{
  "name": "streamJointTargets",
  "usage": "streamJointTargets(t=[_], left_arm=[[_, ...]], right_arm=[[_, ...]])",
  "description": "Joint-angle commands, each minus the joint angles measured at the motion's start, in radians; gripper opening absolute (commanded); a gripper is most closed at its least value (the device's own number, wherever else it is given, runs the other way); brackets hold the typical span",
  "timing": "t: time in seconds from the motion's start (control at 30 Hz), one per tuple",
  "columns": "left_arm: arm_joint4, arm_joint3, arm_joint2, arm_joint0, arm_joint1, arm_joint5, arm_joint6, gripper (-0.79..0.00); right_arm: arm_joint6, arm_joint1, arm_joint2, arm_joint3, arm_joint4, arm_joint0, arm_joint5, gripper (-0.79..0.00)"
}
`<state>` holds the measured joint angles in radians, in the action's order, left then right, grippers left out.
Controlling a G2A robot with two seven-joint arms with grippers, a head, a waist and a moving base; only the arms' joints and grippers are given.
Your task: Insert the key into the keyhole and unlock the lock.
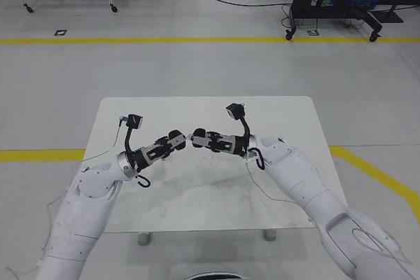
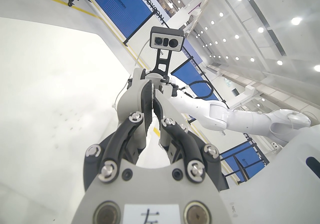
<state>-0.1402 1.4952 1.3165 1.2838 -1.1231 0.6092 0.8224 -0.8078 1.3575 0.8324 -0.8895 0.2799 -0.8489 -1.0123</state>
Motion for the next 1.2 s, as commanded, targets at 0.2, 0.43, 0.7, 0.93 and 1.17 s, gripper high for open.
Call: streamJointTargets(t=[0.2, 0.43, 0.7, 0.93, 1.17], left_arm=[[0.046, 0.035, -0.001, 0.020, 0.008, -0.010, 0.014, -0.785], [0.067, 0.039, -0.021, 0.016, 0.009, -0.014, 0.000, -0.785], [0.071, 0.039, -0.027, 0.007, 0.011, -0.021, -0.027, -0.785], [0.064, 0.032, -0.026, 0.007, 0.013, -0.023, -0.048, 0.000], [-0.007, 0.029, 0.007, 0.013, 0.019, -0.037, -0.048, 0.000]], right_arm=[[0.000, 0.006, -0.004, 0.002, -0.019, -0.001, 0.000, -0.686], [0.000, 0.010, -0.019, 0.004, -0.018, 0.003, 0.000, -0.785], [0.000, 0.002, -0.005, -0.018, 0.013, -0.009, 0.000, -0.785], [0.000, -0.005, -0.007, -0.027, 0.013, -0.012, 0.000, -0.785], [0.000, -0.022, 0.045, -0.028, 0.011, -0.016, 0.000, -0.785]])
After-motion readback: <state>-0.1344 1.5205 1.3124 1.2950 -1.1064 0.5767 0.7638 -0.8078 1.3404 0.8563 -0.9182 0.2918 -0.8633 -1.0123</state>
